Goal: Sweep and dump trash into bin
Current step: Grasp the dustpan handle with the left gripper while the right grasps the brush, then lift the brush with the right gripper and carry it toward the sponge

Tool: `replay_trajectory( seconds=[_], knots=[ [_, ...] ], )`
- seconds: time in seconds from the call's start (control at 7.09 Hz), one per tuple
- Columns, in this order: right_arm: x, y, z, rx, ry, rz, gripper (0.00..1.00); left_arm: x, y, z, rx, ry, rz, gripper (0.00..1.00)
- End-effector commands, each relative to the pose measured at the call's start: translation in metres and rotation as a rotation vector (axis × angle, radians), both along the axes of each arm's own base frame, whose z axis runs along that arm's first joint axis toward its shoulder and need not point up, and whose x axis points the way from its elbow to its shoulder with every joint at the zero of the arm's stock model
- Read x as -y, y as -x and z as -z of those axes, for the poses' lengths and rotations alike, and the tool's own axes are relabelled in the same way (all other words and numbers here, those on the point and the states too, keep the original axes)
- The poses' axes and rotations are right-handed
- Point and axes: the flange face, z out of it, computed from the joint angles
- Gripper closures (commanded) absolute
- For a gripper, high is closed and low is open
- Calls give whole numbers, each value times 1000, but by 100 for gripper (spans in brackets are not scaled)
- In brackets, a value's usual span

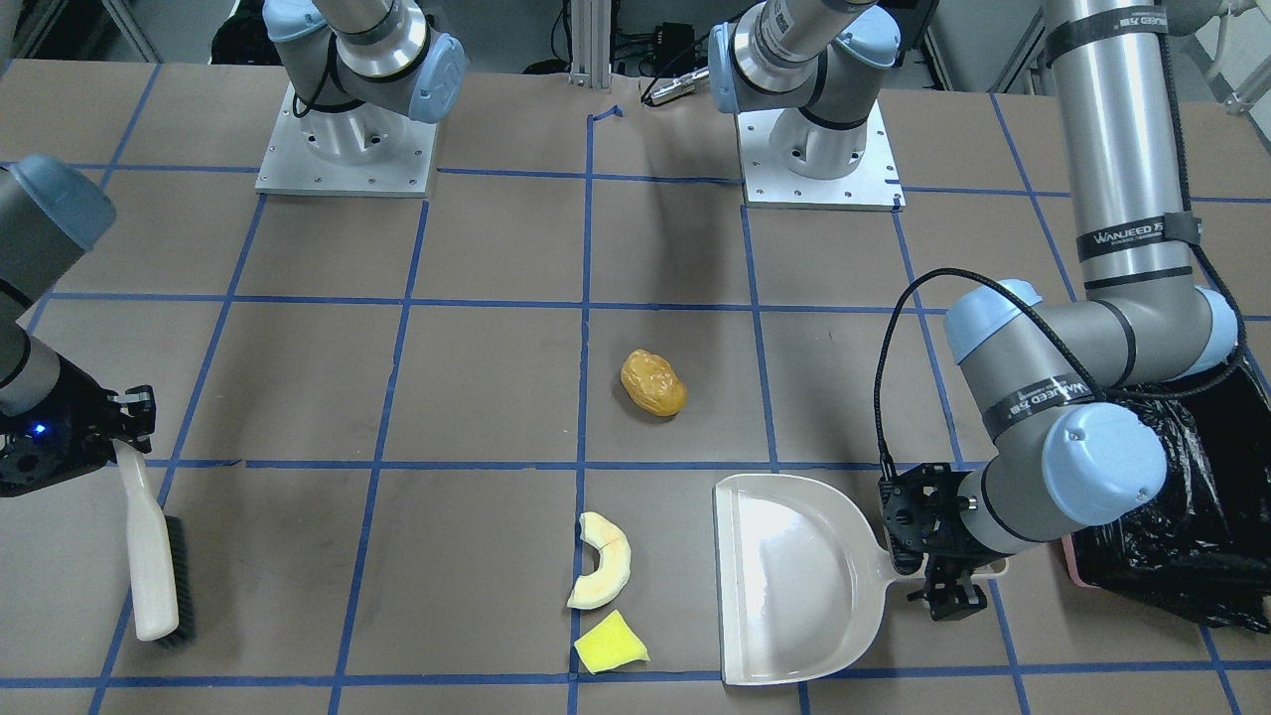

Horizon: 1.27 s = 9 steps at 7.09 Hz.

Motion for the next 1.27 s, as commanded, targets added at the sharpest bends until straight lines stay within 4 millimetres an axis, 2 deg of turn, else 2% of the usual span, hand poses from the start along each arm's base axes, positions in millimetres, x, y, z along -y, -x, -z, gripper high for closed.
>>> replay_trajectory(
  seconds=[0.0,0.14,0.42,0.56,0.71,0.85,0.99,1.13],
  knots=[
    [11,-71,-24,-1,9,123,100,-2,5,14,2,-1,3,5],
    [15,-125,-27,-7,14,124,100,-2,5,18,2,-4,3,5],
    [9,-207,-26,12,22,182,100,-2,5,21,5,1,3,4],
    [5,-238,-23,40,19,203,100,-2,6,21,-1,7,6,12],
    [5,-265,-28,73,34,229,100,-3,7,26,-11,12,12,25],
    [13,-288,-25,73,38,244,100,-5,7,28,-9,18,15,39],
    [21,-316,-10,69,23,268,100,-6,7,27,-5,19,18,77],
    [28,-350,-8,72,40,293,100,-5,6,25,-2,22,20,90]
  ],
)
